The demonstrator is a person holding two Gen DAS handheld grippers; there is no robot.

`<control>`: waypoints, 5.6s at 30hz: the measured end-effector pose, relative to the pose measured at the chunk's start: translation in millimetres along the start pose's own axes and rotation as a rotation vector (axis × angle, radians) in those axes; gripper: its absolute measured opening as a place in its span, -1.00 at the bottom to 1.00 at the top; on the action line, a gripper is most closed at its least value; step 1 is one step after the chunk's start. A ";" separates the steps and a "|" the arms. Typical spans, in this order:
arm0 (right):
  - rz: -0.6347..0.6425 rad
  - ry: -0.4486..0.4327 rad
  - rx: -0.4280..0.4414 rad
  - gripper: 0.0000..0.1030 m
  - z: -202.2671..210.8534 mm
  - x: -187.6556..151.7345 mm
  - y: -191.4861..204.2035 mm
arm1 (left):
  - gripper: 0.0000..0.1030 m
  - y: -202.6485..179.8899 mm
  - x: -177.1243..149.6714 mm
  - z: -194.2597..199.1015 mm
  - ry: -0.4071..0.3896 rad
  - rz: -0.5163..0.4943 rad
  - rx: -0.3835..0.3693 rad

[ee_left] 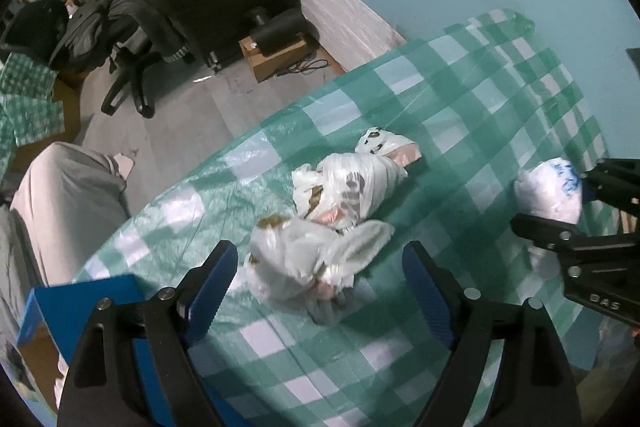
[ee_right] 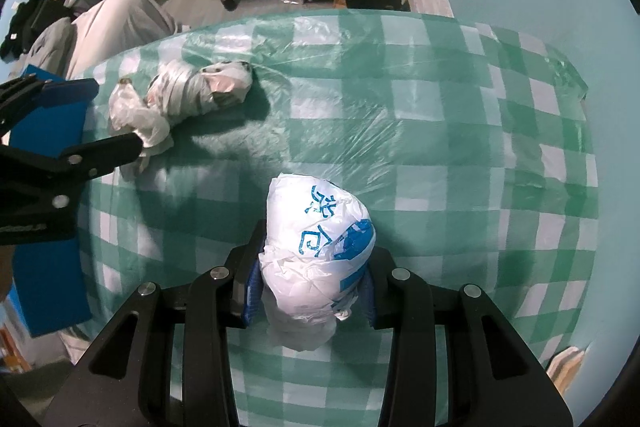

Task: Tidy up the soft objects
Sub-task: 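Lower the left tool onto the crumpled white bundle and close it, then carry the white bundle in the left tool while the right tool carries the white bag over the box, then lower the white bundle into the box and open the left tool while the right tool releases the bag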

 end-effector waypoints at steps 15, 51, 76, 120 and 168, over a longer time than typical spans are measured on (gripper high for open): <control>-0.037 0.016 0.013 -0.26 -1.5 -1.9 -6.6 | 0.40 0.9 13.1 -34.5 0.031 0.003 0.038; 0.069 -0.089 0.005 -0.26 49.6 -2.0 18.7 | -0.18 -9.5 -63.2 49.5 -0.143 0.196 -0.010; 0.179 -0.173 0.060 -0.26 118.9 -11.6 84.2 | -0.18 22.1 -152.4 147.9 -0.291 0.356 0.040; 0.475 -0.140 0.281 -0.26 147.8 -32.2 333.0 | -0.17 153.8 -311.5 177.0 -0.342 0.728 0.127; 0.273 -0.344 0.068 0.32 216.2 -20.0 266.5 | 0.79 114.3 -299.1 276.9 -0.453 0.628 0.218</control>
Point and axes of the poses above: each gripper's, at about its wrist camera, not at the fingertips, and z roughly against the way its jaws point, y to its left, x to its top, the point moved 4 cm from there along -z, roughly the way its jaws point, and after that the axes turned 13 degrees about -x, right-handed, at the moved point
